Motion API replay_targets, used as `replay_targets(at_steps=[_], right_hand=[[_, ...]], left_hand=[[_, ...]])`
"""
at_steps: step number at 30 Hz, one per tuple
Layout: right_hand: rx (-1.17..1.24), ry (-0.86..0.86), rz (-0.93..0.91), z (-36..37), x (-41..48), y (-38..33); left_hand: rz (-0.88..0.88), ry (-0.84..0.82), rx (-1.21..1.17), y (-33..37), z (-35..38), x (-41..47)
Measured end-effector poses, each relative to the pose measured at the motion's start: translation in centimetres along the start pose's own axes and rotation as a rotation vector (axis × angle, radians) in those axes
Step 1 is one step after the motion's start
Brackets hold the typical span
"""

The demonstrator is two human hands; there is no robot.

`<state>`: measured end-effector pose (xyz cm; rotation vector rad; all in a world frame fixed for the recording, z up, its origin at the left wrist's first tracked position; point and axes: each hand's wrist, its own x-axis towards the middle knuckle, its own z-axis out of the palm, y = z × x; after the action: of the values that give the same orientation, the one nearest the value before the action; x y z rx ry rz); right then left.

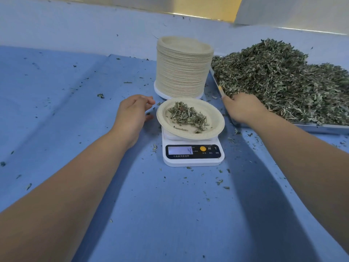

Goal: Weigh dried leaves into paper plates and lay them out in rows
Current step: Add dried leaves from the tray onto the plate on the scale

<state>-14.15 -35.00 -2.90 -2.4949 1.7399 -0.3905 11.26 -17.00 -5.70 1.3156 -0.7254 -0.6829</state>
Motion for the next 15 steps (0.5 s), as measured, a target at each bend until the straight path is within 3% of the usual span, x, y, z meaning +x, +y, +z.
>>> replay_targets(at_steps=[4,9,15], right_hand=[[-0.064,0.131,-0.018,0.2,-0.4,-0.1],[-0.109,-0.026,0.000,0.0,-0.6,-0.4],[-0.142,-0.009,0.050,0.5,-1.5,-0.6]], left_hand=[[-0.007,-0.013,0.015,0.2,0.0,-0.2],[0.025,0.066,0.055,-0.1,-0.4,0.1],[0.067,0.053,0.112,-0.4,-0.4,0.4]])
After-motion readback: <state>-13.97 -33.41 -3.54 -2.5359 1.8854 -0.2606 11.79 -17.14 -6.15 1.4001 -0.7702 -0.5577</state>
